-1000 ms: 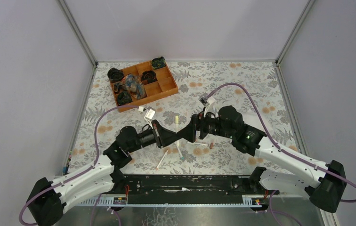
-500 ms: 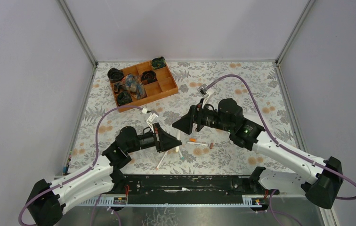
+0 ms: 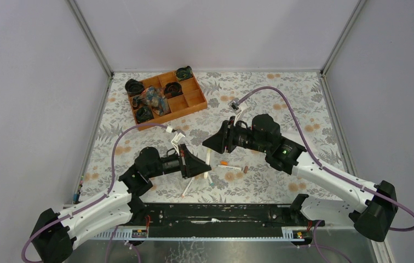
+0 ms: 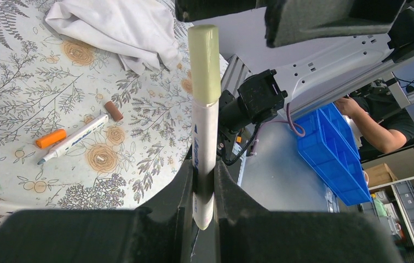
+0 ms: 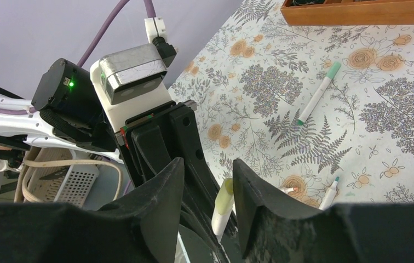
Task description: Insert the pens into the pen caps
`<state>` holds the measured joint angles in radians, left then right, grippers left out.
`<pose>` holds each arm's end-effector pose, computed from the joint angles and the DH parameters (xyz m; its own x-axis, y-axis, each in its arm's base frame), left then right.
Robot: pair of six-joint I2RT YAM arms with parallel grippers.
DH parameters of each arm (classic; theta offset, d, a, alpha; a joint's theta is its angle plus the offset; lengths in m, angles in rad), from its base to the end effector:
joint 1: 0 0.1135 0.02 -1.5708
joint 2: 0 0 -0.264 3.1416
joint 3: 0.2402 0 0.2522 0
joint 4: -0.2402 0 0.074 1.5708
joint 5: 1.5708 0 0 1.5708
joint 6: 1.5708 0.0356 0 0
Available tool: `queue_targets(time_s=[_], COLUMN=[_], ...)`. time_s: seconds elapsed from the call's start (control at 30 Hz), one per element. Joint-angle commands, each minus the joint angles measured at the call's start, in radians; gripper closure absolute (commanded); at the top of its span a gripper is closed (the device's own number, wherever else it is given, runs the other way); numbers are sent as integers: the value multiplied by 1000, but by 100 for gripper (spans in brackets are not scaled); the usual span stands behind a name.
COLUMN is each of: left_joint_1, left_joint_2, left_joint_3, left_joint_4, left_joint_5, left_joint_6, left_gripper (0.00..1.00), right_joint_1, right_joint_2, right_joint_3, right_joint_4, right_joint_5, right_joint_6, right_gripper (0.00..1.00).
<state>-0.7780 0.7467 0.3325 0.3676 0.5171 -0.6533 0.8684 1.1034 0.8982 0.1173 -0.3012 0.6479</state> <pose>0.1155 -0.1385 0.2443 -0.6110 -0.1397 -0.7792 0.7436 0.2363 -0.6254 0.1604 0.2058 0.3485 -0.6004 0.1828 -0.7786 -0.6992 0.3525 0.6220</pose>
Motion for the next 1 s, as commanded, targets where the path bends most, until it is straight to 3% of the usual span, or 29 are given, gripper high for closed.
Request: queue_targets(time_s=[0.0,0.47,0.63,0.8,0.97], left_joint_1=[3,3,3,3,2], left_joint_2=[-15,-27,-26,-26,-24], left_joint_3=[28,30,27,30,35], left_joint_4=[42,48,49,50,53], left_joint_5=[21,29,33,36,34], left_joint_6=[8,-2,-6,-6,-6], left_gripper=[100,100,100,100,100], right_joint_1=[-5,-5,-6,-5,-5], right_joint_2=[-3,-2,-5,-3,12], right_joint_3=[-8,-30,-32,-31,-35], right_joint_4=[31,30,30,39,46], right_joint_5=[0,16,22,14,-27], right_joint_6=[-1,-3,-2,-1,4], right_gripper=[56,56,50,58,75])
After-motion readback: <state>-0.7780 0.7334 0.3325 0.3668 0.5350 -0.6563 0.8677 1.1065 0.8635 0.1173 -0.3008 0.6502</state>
